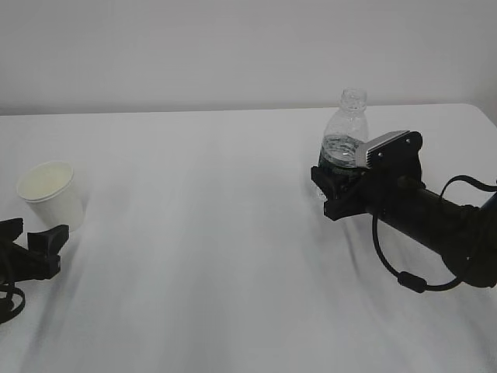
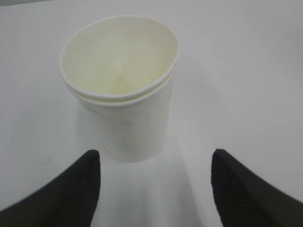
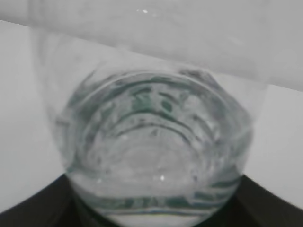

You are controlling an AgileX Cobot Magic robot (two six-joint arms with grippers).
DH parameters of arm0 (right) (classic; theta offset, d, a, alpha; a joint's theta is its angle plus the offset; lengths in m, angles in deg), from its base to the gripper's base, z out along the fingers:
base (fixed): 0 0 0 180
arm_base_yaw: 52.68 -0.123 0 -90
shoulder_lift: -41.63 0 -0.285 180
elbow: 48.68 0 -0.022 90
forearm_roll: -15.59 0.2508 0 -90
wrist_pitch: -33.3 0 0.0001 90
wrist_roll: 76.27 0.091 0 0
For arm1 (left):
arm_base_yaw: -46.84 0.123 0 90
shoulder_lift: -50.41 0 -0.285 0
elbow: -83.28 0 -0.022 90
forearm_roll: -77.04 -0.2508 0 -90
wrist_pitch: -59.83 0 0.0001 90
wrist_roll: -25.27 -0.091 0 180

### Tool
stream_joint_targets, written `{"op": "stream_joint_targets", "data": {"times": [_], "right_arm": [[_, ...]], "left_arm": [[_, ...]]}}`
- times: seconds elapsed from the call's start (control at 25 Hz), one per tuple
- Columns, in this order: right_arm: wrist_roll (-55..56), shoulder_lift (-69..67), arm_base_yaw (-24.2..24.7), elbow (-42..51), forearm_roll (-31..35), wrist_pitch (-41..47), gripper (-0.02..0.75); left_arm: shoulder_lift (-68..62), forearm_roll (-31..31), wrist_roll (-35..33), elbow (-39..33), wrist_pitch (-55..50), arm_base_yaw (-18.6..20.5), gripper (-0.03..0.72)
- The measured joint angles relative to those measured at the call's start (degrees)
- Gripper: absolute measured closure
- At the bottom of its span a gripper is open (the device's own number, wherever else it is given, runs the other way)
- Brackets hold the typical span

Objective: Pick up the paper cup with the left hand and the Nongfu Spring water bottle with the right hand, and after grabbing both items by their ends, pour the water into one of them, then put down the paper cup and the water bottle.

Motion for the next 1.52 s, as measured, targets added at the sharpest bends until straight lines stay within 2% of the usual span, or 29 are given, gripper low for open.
{"op": "stream_joint_targets", "data": {"times": [0.16, 0.32, 0.64, 0.84, 1.52], "right_arm": [[0.00, 0.00, 0.00, 0.00, -0.09, 0.00, 0.281], [0.11, 0.00, 0.00, 0.00, -0.09, 0.34, 0.281], [0.33, 0.00, 0.00, 0.00, -0.35, 0.47, 0.281], [0.47, 0.00, 0.00, 0.00, -0.72, 0.59, 0.281], [1.35, 0.00, 0.00, 0.00, -1.29, 1.17, 0.282]], "left_arm": [[0.00, 0.13, 0.00, 0.63, 0.00, 0.23, 0.163], [-0.13, -0.43, 0.00, 1.24, 0.12, 2.20, 0.164], [-2.81, -6.18, 0.61, 2.36, 0.22, 5.88, 0.164], [-5.57, -8.06, 1.25, 4.49, 0.22, 6.14, 0.164], [-8.90, -7.56, 1.38, 9.33, 0.33, 6.14, 0.165]]}}
